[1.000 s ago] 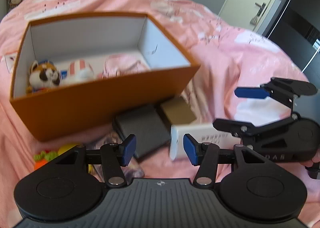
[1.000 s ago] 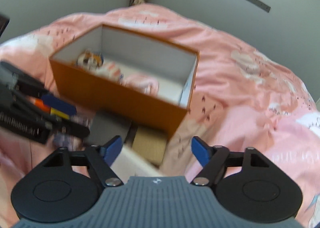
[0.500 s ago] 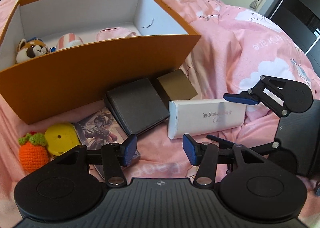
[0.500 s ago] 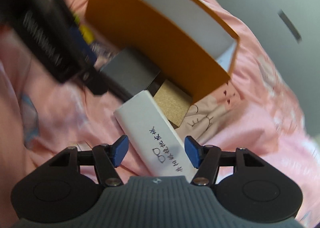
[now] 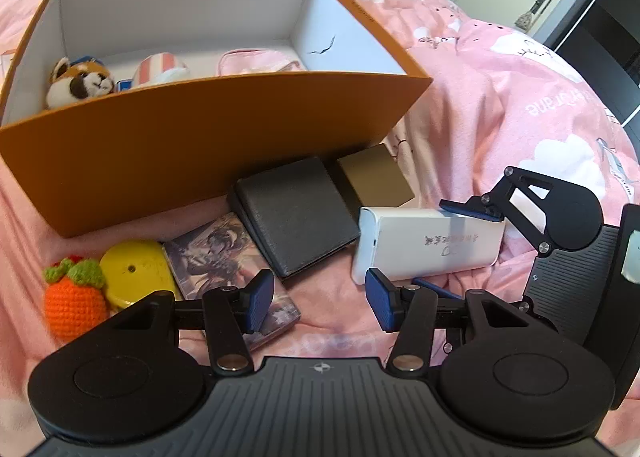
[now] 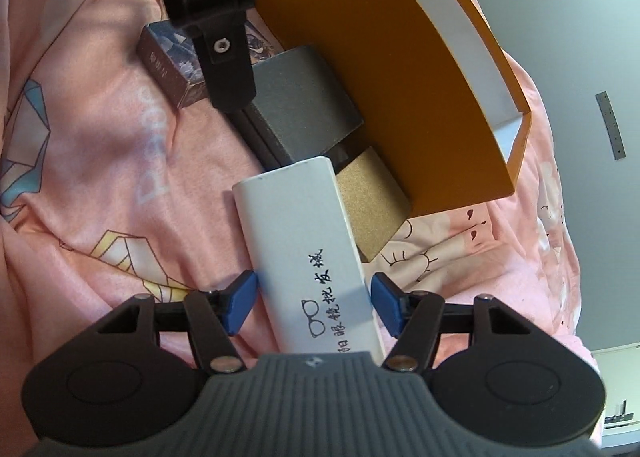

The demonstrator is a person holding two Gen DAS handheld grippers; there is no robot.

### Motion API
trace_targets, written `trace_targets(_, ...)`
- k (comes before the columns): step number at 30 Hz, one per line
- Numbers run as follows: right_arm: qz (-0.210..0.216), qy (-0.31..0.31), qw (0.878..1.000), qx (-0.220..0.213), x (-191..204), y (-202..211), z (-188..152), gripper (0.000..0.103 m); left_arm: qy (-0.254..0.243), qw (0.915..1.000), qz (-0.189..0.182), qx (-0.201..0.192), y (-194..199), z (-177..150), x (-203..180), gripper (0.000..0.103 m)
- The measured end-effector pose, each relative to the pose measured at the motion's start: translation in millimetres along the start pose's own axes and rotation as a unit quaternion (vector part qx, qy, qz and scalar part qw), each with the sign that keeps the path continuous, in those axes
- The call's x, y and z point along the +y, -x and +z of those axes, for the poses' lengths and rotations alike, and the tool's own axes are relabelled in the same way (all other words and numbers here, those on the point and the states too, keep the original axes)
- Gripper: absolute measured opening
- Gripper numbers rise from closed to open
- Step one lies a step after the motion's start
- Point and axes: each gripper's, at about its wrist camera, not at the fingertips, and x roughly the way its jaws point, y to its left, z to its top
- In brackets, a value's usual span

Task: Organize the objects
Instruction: 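Grasp the white glasses case with the right gripper, then lift the white glasses case with the right gripper while the left gripper grasps the gold cube box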

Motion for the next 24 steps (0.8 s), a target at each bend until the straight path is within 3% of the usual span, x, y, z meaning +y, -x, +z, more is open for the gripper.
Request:
trace_targets(4, 0.008, -0.04, 0.999, -0.01, -15.9, 6.5, -2.9, 0.063, -0.019, 0.9998, -0.007, -0.006, -0.3, 3.0, -6.2, 0.06)
trace_targets(8, 0.044, -0.178, 0.983, -0.016, -64.6, 18.0, -12.7, 0.063, -0.035, 0.9993, -0.012, -0.01, -5.1, 11.3, -15.9, 0.06)
trace_targets(10, 0.064, -0.254, 0.965, -0.017, -90.6, 20.6, -23.4, 0.062, -0.034, 0.9992, -0.018, -0.012, -9.7, 18.3, -20.3, 0.06)
trace_targets(13, 0.085, -0.366, 0.927, -0.023, -125.1, 20.0, -44.4, 0.062, -0.024, 0.9994, -0.022, -0.011, -19.2, 30.5, -27.4, 0.06)
trace_targets(17, 0.09, -0.465, 0.88, -0.032, -150.7, 12.7, -71.6, 0.062, -0.002, 1.0, -0.004, 0.0, -37.1, 47.5, -39.1, 0.062)
trace_targets(20, 0.089, -0.513, 0.853, -0.031, -149.5, 7.5, -92.0, 0.061, 0.026, 0.9996, 0.007, 0.012, -52.2, 58.5, -47.0, 0.071)
trace_targets(24, 0.101, -0.549, 0.829, -0.032, -146.8, -1.6, -107.8, 0.051, 0.041, 0.9981, 0.032, 0.033, -74.2, 67.6, -58.9, 0.075)
